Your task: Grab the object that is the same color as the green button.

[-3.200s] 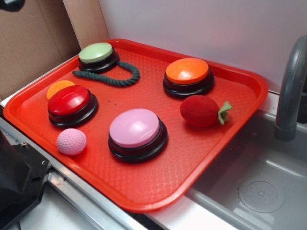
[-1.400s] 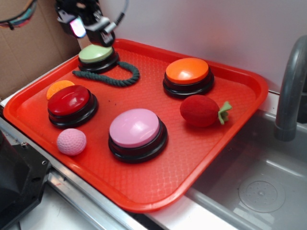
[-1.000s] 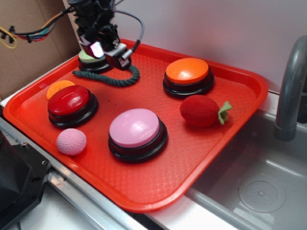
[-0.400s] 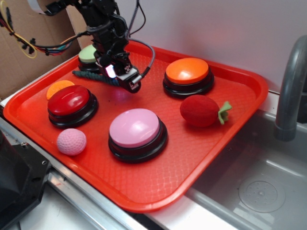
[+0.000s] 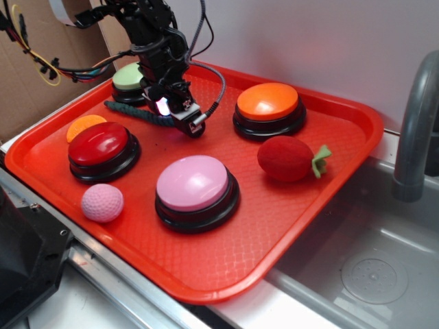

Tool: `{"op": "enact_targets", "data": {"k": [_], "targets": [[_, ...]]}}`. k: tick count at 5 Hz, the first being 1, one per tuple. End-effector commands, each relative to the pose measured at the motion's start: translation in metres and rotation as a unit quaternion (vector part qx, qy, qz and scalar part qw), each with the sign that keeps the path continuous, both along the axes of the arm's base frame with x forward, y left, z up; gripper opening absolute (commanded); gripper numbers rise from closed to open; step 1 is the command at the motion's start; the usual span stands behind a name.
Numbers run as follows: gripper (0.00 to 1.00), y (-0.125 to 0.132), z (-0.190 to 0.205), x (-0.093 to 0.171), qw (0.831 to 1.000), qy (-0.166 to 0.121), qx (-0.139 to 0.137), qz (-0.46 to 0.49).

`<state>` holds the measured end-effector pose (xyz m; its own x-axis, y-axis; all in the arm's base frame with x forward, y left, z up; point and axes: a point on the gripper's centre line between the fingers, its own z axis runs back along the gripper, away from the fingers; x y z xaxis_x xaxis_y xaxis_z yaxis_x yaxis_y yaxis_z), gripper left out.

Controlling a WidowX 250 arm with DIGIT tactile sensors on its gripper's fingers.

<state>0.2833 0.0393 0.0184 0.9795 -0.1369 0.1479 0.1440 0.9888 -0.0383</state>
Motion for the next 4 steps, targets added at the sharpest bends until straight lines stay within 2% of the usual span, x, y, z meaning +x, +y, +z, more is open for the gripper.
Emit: {"op": "enact_targets", "data": {"k": [1, 3, 4], "targets": [[0.00, -0.002, 0.005, 0.009, 1.000, -0.018, 0.007, -0.023], [0.00, -0.006, 0.002, 0.012, 1.000, -0.001, 0.018, -0.020], [0.00, -0.009, 0.018, 0.009, 0.999, 0.020, 0.025, 0.001]]}}
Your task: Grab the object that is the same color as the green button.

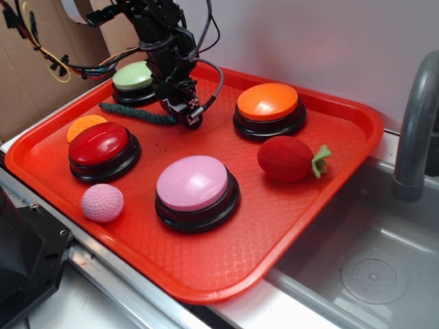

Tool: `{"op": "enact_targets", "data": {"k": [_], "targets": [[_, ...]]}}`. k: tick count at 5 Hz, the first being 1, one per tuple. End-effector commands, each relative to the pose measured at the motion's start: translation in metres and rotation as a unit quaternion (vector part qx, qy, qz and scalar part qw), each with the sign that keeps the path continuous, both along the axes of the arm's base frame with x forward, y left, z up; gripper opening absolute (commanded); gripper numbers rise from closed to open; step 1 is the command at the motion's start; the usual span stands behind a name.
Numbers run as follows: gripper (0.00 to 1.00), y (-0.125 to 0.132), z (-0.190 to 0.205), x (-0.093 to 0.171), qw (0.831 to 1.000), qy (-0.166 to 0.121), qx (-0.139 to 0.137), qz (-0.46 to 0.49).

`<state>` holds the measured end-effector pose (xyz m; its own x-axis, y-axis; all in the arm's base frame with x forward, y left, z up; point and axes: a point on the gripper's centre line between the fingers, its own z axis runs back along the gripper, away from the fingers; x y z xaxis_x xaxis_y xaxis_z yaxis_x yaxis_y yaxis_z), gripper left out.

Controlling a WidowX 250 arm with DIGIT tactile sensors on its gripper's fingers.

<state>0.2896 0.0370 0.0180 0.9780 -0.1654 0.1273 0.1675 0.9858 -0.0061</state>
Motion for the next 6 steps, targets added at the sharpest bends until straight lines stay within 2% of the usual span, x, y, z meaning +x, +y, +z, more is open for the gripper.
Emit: {"op": "enact_targets", "data": {"k": [1, 2, 4, 5, 6], "targets": [[0.00, -0.012, 0.058, -0.005, 0.998, 0.005, -0.011, 0.058], [0.00, -0.015, 0.093, -0.019, 0.994, 0.012, -0.023, 0.110], [0.00, -0.030, 0.146, -0.056, 0.989, -0.010, -0.034, 0.145], [0.00, -0.033, 0.159, -0.069, 0.982, -0.025, 0.002, 0.190], [0.00, -0.032, 0.158, -0.068, 0.983, -0.013, -0.020, 0.179]]}}
